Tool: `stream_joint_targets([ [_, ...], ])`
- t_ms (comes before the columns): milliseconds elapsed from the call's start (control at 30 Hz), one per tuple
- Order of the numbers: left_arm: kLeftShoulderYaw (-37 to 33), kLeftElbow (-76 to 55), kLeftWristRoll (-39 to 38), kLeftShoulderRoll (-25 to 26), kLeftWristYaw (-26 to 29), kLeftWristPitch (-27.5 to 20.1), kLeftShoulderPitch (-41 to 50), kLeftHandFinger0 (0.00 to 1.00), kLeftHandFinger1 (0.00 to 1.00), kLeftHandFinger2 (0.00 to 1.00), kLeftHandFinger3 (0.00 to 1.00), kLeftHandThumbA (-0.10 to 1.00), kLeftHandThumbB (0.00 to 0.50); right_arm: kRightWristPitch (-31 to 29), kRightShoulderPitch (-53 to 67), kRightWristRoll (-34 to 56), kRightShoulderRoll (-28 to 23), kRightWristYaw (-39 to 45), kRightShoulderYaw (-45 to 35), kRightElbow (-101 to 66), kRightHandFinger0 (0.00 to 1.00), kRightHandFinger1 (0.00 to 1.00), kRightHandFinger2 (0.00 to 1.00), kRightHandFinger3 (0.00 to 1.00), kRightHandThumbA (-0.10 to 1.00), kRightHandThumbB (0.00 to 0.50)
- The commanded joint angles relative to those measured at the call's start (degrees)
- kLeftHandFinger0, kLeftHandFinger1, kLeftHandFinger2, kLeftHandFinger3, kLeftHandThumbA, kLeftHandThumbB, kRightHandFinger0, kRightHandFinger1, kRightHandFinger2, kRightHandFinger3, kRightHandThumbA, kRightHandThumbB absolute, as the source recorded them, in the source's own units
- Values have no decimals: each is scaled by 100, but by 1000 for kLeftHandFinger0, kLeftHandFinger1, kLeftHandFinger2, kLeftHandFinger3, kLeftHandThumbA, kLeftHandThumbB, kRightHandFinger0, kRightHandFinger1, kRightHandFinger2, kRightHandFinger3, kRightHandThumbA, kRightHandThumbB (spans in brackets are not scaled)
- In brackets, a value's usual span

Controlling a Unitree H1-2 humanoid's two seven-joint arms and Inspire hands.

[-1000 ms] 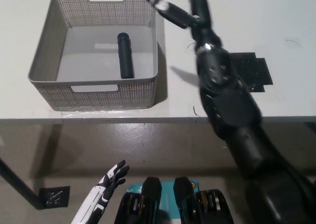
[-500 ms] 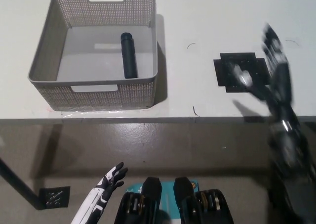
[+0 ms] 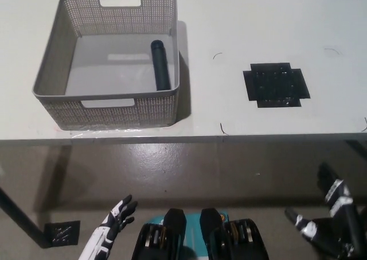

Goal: Use the right hand to pick up a electric screw driver and put it into a container on the left side

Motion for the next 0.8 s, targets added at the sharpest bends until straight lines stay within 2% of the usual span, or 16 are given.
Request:
stream_joint_targets([
  [0,94,-83,-110,-12,107,-389,-107,1000,1000,1000,1000,1000,139,-288,-19,351,175,427,112,78,1000,1000,1000,1000,884,272],
  [233,108,-22,-59,-59,116,-335,-180,1000,1000,1000,1000,1000,125,-523,-62,439,335,718,159,859,1000,1000,1000,1000,870,279],
  [467,193,153,-82,-100,136,-380,-225,1000,1000,1000,1000,1000,133,-515,-293,437,354,865,83,1327,1000,1000,1000,1000,847,236],
  [567,201,168,-12,-69,134,-401,-179,1000,1000,1000,1000,1000,103,-492,-316,537,374,944,54,1440,1000,1000,1000,1000,837,235],
  [767,222,244,-36,-89,148,-425,-224,1000,1000,1000,1000,1000,109,-541,-415,552,376,998,-12,1612,1000,1000,1000,1000,840,228],
])
